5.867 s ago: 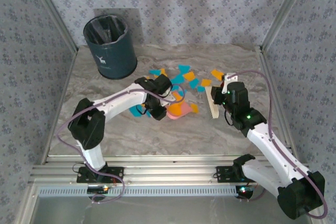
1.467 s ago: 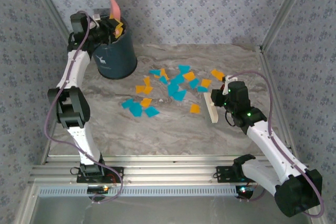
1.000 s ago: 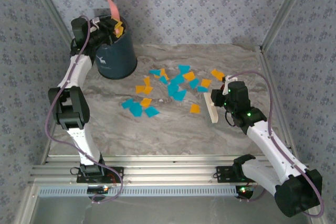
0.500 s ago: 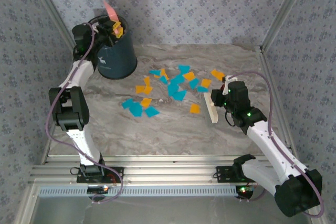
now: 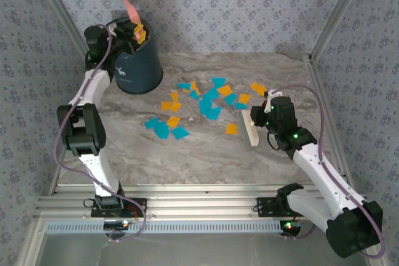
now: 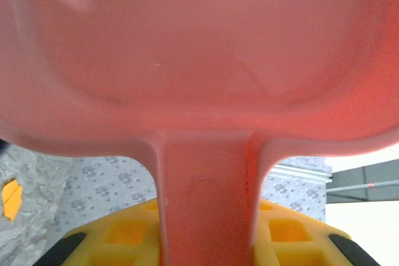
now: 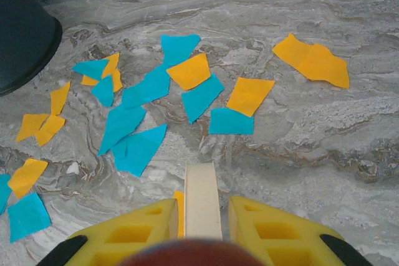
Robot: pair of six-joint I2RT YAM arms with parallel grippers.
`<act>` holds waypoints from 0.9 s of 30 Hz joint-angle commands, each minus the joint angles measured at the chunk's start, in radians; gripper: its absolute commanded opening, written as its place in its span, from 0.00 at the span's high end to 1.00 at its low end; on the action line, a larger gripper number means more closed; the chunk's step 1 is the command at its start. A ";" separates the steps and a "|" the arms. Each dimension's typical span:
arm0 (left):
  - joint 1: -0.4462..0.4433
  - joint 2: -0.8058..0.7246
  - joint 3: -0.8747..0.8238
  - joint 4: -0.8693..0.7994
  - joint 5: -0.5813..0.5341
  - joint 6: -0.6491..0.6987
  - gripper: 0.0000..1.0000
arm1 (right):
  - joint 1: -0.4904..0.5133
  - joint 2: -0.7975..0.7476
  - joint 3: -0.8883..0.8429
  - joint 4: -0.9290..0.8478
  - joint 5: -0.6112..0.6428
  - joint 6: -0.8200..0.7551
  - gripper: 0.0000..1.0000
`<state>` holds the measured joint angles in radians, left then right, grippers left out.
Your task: Sweep away the paper scraps from the table
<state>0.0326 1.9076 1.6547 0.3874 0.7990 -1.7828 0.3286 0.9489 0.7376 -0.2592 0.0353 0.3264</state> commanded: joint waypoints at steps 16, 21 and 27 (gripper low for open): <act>-0.021 -0.066 0.500 -0.987 -0.005 0.930 1.00 | -0.005 -0.005 0.005 0.092 -0.113 0.079 1.00; -0.037 -0.079 0.579 -1.182 -0.053 1.139 1.00 | 0.000 0.029 0.003 0.145 -0.172 0.116 1.00; -0.087 -0.137 0.566 -1.339 -0.120 1.376 1.00 | 0.007 0.068 -0.001 0.211 -0.219 0.156 1.00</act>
<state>-0.0292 1.8275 2.2093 -0.8036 0.7238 -0.6094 0.3298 1.0077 0.7372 -0.1272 -0.1356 0.4381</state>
